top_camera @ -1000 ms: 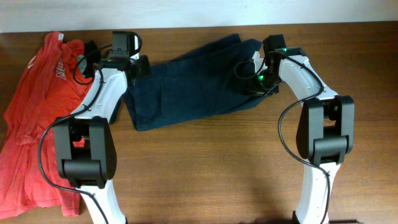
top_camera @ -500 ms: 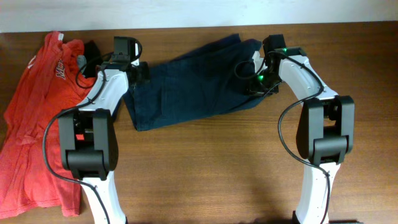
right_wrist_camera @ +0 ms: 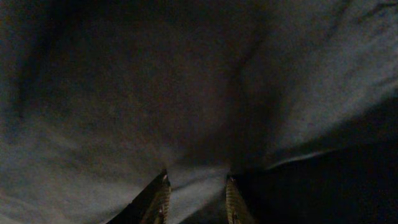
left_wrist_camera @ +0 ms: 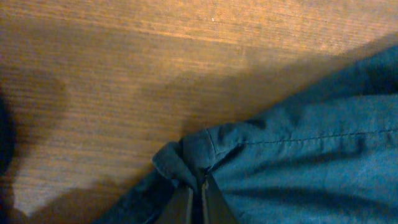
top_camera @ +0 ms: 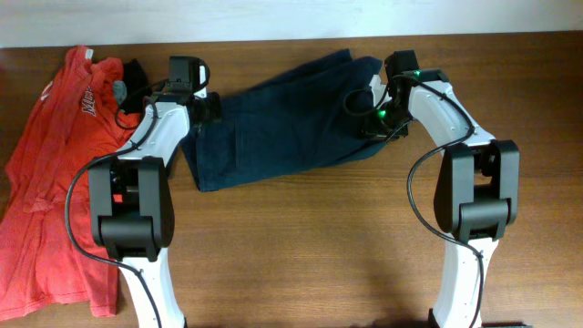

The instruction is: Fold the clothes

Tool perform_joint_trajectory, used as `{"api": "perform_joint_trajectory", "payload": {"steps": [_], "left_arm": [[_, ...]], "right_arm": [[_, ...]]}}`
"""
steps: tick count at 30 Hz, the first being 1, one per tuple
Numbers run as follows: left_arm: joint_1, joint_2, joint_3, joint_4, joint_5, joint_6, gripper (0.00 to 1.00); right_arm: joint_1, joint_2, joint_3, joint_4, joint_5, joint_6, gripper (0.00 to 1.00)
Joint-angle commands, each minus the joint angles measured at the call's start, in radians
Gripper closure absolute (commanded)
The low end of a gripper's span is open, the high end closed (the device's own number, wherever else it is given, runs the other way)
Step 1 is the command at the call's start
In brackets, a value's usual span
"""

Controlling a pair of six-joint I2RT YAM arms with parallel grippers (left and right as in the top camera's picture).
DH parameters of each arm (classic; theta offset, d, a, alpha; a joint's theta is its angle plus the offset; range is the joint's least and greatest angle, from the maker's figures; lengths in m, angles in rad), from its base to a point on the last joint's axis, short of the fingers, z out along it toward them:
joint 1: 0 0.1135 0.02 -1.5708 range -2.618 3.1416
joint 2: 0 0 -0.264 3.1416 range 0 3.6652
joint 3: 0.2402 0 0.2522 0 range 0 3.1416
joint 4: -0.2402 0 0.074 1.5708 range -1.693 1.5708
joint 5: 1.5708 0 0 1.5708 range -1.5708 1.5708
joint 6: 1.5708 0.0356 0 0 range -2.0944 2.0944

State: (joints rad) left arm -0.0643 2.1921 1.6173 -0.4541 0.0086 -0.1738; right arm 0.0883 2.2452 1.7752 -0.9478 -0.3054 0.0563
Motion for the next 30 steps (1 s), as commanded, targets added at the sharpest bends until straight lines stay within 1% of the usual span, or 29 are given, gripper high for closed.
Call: {"api": "perform_joint_trajectory", "payload": {"steps": [1,4,8,11,14,16,20,22,26,30], "left_arm": [[0.006,0.008,0.001,-0.035,0.003,0.003,0.99],[0.021,0.004,0.002,-0.083,0.003,-0.009,0.99],[0.052,-0.023,0.002,-0.135,0.003,-0.077,1.00],[0.074,-0.060,0.002,-0.160,0.003,-0.115,0.99],[0.080,-0.095,0.002,-0.167,0.003,-0.125,1.00],[0.080,-0.112,0.002,-0.169,0.004,-0.126,0.99],[0.068,-0.127,0.002,-0.177,0.004,-0.125,0.99],[0.060,-0.127,0.002,-0.187,0.004,-0.125,0.99],[0.047,-0.127,0.002,-0.203,0.003,-0.125,0.99],[0.043,-0.128,0.002,-0.216,0.004,-0.125,1.00]], "right_arm": [[0.004,0.002,-0.010,-0.001,-0.009,0.007,0.65],[0.004,0.002,-0.010,-0.003,-0.008,0.006,0.65],[0.004,0.002,-0.010,-0.003,-0.008,0.006,0.65],[0.004,0.002,-0.010,-0.003,-0.005,0.007,0.65],[0.004,0.002,-0.010,0.000,-0.005,0.007,0.66],[0.004,0.002,-0.010,0.003,-0.005,0.007,0.70],[0.004,0.002,-0.010,0.003,-0.005,0.007,0.86],[0.004,0.003,-0.010,0.005,-0.005,0.007,0.91],[0.004,0.019,-0.010,0.027,-0.006,0.008,0.96],[0.006,0.057,-0.010,0.048,-0.005,0.008,0.96]]}}
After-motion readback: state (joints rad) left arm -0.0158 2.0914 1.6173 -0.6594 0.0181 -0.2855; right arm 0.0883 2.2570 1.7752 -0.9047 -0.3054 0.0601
